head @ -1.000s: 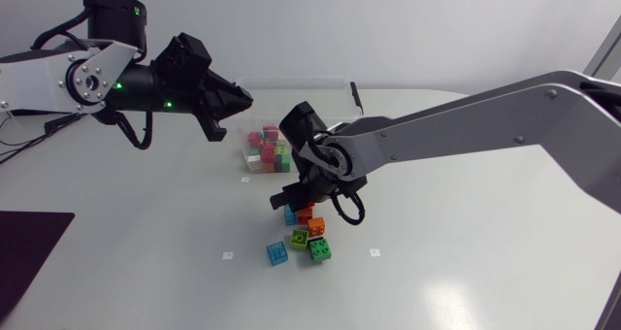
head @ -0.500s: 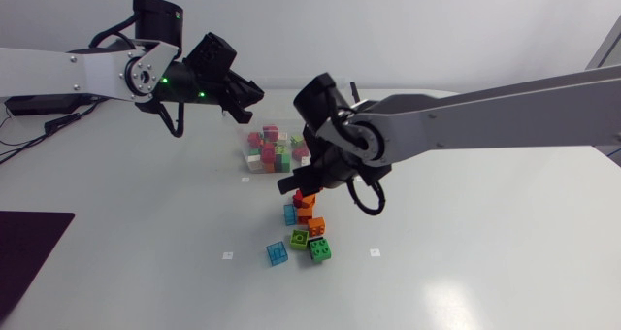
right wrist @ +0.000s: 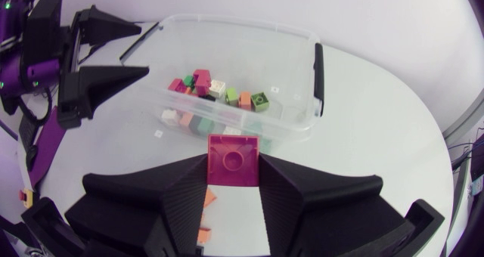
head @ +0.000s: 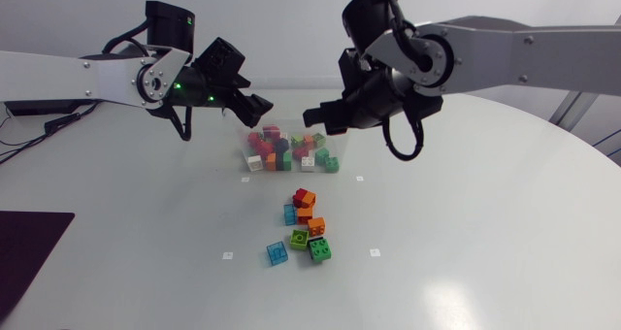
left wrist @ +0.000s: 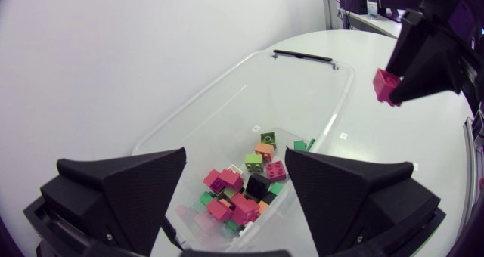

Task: Place the duplo bricks in the container

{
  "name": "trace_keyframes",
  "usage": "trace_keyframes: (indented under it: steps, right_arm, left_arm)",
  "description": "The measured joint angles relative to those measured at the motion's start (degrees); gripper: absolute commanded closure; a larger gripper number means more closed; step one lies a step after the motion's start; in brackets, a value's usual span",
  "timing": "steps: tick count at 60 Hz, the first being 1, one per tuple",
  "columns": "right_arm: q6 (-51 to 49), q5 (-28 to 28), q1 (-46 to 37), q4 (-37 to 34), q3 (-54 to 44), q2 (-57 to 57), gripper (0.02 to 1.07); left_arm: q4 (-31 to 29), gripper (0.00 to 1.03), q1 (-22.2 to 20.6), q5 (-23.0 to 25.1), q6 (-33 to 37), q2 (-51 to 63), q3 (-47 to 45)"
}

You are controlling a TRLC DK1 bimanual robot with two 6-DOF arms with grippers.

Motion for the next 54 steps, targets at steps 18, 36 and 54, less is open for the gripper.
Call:
trace_keyframes:
  steps: [18, 36, 54]
  right_arm:
    - [-0.7, -0.1, -1.9, -0.1, 7.8, 2.0, 0.70]
    - [-1.1, -0.3, -2.7, 0.7, 13.8, 8.9, 0.70]
    - [-1.1, -0.6, -4.1, 1.6, 19.8, 15.0, 0.70]
  left_arm:
    - [-8.1, 0.06, -1.0, -0.4, 5.0, -13.5, -10.0]
    - [-12.1, 0.06, -7.6, -0.6, 10.9, -18.0, -22.9]
    - [-12.5, 0.06, -12.4, -0.6, 14.0, -18.0, -30.4]
